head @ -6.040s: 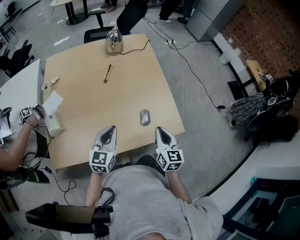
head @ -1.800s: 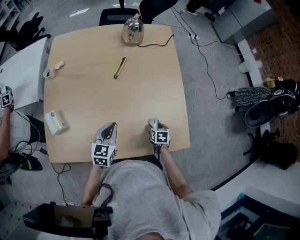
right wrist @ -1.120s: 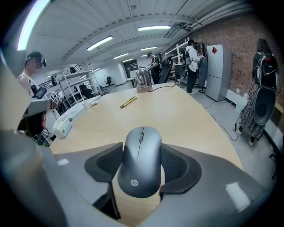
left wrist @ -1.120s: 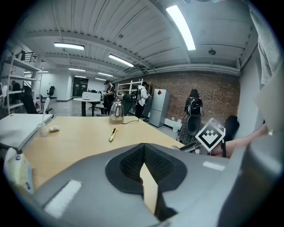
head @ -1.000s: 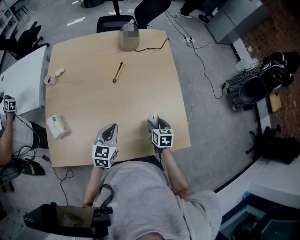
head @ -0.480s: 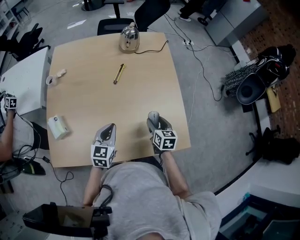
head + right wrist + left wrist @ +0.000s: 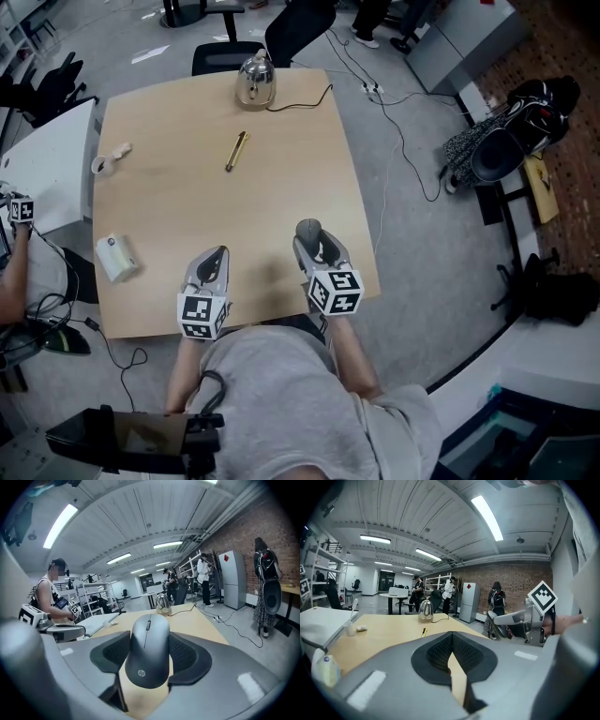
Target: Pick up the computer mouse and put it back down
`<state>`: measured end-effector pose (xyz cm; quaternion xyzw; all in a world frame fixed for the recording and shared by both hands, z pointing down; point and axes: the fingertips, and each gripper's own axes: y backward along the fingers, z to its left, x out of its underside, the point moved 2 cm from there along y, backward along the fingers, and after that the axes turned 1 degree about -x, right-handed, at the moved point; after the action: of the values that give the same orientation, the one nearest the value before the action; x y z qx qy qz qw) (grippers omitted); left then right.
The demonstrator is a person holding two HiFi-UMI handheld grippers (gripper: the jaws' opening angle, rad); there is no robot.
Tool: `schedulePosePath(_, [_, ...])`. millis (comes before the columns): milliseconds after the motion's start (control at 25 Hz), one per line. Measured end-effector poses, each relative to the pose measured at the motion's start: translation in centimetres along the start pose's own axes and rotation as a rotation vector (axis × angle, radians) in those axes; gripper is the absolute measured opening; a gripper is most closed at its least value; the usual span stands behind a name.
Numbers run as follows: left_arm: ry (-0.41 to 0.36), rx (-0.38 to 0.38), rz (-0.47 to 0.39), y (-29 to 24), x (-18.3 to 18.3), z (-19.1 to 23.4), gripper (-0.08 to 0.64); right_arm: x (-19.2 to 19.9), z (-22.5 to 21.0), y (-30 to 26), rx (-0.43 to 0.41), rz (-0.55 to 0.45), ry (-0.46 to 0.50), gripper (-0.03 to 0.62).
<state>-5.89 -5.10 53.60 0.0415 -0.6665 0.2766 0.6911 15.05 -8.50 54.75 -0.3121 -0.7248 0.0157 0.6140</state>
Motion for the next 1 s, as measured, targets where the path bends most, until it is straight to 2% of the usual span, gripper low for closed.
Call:
schedulePosePath(360, [-0.031, 0.018, -0.079, 1.2, -2.7, -0.3, 0.020, -1.5, 2.3, 3.1, -0.034, -0.113, 0.035, 0.264])
schedulePosePath(680, [-0.039, 0.032, -0.091, 2.3, -2.8, -0.7, 0.020, -0.7, 3.0, 6.0, -0.009, -0.135, 0.029, 0.264])
schedulePosePath(1000, [-0.046, 0.042, -0.117, 3.1, -3.0, -1.0, 0.018, -0.4, 3.8, 6.5, -0.006, -0.146, 0.036, 0.264])
